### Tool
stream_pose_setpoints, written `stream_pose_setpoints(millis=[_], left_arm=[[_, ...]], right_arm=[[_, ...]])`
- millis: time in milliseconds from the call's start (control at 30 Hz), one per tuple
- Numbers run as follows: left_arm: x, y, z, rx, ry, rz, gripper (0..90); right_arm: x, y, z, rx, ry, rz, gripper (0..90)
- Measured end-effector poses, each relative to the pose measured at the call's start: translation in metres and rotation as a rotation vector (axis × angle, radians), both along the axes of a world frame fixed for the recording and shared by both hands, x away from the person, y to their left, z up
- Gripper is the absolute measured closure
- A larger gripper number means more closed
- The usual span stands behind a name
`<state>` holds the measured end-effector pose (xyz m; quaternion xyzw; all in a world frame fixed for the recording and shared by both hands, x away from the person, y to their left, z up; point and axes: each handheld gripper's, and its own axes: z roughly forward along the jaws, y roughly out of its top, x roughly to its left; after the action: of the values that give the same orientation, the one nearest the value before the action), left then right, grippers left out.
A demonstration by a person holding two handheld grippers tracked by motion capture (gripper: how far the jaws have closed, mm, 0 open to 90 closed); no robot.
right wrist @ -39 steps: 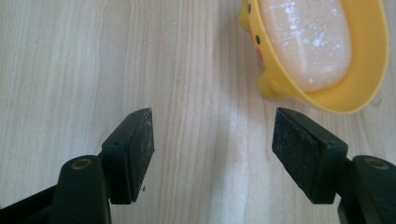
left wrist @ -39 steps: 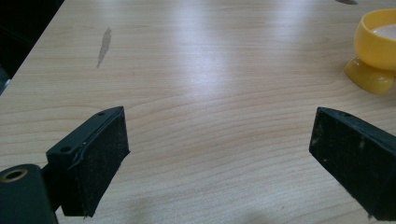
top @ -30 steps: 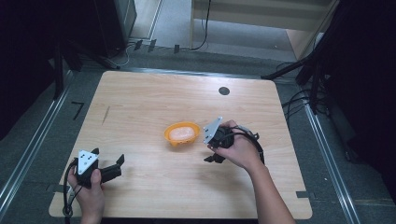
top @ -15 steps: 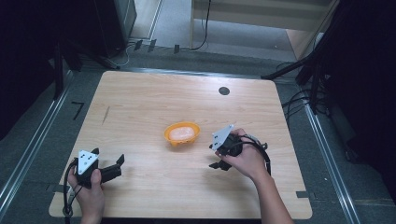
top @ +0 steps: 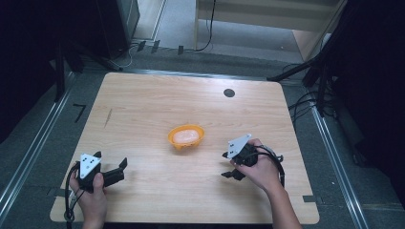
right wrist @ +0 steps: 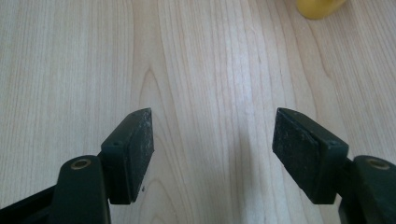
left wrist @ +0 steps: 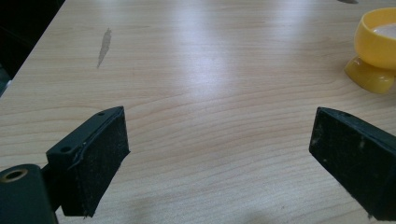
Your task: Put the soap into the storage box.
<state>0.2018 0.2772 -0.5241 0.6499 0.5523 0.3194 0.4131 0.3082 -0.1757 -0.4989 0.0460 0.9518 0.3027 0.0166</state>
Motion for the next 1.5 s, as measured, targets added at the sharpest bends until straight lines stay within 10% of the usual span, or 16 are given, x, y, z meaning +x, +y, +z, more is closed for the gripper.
stream_pose_setpoints(millis=[600, 1500], left_arm=[[0.000, 0.000, 0.000, 0.005, 0.000, 0.001, 5.3], [0.000, -0.001, 0.000, 0.012, 0.001, 0.001, 5.4]], right_arm=[[-0.013, -0.039, -0.013, 0.123, 0.006, -0.123, 14.5], [-0.037, -0.093, -0.036, 0.206, 0.013, -0.261, 13.9]])
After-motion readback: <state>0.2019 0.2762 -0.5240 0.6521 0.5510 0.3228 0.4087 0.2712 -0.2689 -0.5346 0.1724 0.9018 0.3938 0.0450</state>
